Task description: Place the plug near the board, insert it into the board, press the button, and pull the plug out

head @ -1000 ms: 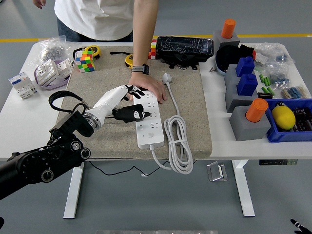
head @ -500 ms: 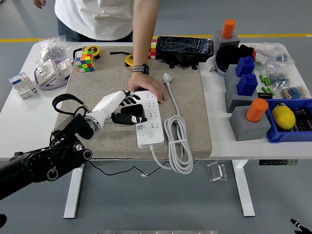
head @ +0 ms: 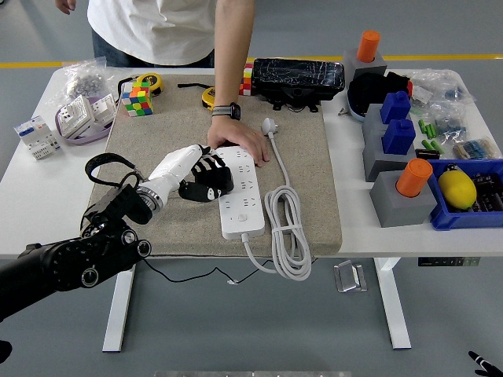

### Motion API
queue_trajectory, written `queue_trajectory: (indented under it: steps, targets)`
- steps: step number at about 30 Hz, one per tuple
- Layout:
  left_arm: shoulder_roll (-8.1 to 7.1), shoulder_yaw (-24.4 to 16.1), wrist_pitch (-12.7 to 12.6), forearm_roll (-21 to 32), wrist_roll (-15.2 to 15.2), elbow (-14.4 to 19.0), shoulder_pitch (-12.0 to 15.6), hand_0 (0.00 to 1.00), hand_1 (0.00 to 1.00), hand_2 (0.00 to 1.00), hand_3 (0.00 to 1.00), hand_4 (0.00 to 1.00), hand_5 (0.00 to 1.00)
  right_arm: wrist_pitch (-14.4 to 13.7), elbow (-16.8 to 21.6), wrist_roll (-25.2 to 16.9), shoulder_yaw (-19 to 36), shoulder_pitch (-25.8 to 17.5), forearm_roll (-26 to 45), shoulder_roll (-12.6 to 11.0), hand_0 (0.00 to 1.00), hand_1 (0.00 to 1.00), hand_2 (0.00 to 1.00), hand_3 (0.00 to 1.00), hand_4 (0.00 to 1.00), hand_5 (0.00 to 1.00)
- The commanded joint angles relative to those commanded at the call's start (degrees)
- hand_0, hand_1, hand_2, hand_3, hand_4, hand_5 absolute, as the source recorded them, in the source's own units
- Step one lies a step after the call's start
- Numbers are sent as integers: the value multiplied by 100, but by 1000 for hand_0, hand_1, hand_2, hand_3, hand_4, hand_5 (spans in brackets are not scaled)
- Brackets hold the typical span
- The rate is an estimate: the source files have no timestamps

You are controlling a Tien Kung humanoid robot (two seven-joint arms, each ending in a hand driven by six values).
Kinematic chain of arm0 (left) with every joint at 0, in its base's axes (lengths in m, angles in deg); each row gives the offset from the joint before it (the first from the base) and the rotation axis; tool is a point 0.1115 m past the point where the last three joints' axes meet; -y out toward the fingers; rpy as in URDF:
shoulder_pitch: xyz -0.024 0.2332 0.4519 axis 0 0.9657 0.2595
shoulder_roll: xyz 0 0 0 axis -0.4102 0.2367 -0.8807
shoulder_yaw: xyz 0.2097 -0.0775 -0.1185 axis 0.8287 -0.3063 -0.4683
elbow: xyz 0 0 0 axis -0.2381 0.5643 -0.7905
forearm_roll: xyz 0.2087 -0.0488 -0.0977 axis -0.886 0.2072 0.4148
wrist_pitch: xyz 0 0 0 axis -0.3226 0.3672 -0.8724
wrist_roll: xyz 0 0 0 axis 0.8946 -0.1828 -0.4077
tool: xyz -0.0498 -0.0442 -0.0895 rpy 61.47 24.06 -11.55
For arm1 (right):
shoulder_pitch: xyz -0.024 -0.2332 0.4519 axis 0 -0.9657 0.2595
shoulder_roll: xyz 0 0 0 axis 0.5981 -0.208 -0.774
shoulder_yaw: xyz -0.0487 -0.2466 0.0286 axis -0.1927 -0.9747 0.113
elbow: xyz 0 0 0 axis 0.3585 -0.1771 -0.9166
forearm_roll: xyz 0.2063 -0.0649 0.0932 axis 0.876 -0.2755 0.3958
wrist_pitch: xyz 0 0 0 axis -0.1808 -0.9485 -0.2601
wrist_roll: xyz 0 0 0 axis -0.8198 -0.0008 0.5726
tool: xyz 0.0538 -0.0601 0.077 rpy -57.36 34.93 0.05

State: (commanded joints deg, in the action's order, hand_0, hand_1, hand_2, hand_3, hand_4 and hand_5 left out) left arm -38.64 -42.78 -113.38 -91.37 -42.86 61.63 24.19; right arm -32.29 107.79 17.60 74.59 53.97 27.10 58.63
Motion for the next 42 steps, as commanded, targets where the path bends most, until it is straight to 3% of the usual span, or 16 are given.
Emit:
queue_trajectory:
  steps: [6, 13, 17, 26, 27, 29, 32, 33, 38, 39, 42]
  targets:
    - [-41, -17, -18, 18, -128, 23, 29, 320, 417, 481, 531, 708, 26, 1, 3, 0, 11, -4, -6, 10, 623, 670, 641, 573, 977, 586]
    - [-189, -523, -373, 12, -744, 192, 236, 314, 397, 473, 530, 686, 14, 0, 5, -2, 37, -12, -18, 7, 623, 671, 641, 572, 976, 587]
    - [-222, -782, -567, 61, -1032, -3, 330, 318, 398, 468, 530, 682, 17, 2, -9, 2, 36, -18, -17, 22, 622, 672, 641, 572, 976, 586]
    - [-334, -686, -446, 521, -902, -822, 321, 348, 422, 482, 536, 678, 21, 2, 0, -3, 18, -2, -17, 28, 623, 671, 641, 572, 975, 585]
    - [-337, -671, -412, 634, -906, -902, 325, 447, 493, 549, 565, 784, 110, 3, -4, -2, 11, -1, -14, 28, 623, 672, 641, 572, 975, 583]
    - [-337, -644, -385, 876, -973, -1031, 341, 447, 493, 549, 565, 784, 110, 2, -3, -3, 1, -2, -10, 27, 623, 672, 641, 572, 975, 583]
    - [-338, -604, -395, 1007, -1021, -1137, 347, 447, 493, 549, 565, 784, 110, 2, -3, -3, -10, 8, -8, 24, 623, 672, 641, 572, 975, 583]
    - [-338, -593, -399, 1018, -1030, -1156, 351, 636, 648, 619, 634, 910, 246, 2, -3, -3, -9, 9, -8, 24, 623, 671, 641, 572, 974, 584]
    - [-349, -603, -377, 909, -930, -1150, 377, 636, 648, 619, 634, 910, 246, 4, 0, -3, -10, 15, -6, 20, 623, 671, 641, 572, 974, 584]
    - [-349, -619, -349, 848, -843, -1139, 384, 717, 786, 781, 806, 981, 335, 4, 2, -3, -11, 16, -6, 16, 622, 671, 641, 572, 974, 582]
    - [-355, -655, -329, 784, -765, -1118, 409, 717, 786, 781, 806, 981, 335, 3, 4, -4, -14, 19, -5, 11, 622, 671, 641, 572, 974, 582]
